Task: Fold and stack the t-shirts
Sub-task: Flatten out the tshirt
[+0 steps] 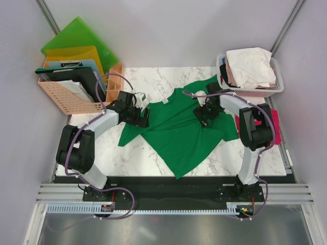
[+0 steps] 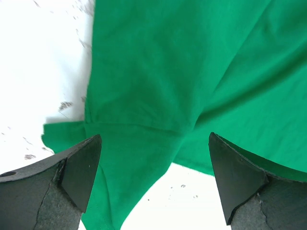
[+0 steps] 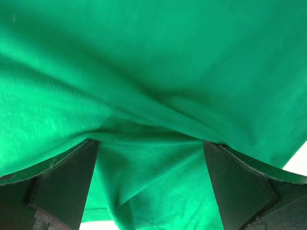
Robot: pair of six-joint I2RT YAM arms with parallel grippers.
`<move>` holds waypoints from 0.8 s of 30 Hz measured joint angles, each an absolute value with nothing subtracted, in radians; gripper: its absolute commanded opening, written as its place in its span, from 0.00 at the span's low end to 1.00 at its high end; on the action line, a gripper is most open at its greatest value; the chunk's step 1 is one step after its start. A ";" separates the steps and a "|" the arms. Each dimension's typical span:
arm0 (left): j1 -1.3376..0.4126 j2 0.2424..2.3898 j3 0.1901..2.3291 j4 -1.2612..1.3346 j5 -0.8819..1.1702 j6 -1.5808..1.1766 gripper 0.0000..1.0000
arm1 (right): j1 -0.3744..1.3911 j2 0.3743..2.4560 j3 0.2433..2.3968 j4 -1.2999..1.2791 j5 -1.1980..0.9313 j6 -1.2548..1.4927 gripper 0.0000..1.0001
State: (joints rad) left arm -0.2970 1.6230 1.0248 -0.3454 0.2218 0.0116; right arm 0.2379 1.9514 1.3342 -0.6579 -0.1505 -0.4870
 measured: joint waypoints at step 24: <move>-0.299 1.615 0.989 -0.330 0.290 -0.023 1.00 | 0.241 2.142 1.628 -0.853 -0.093 -0.488 0.98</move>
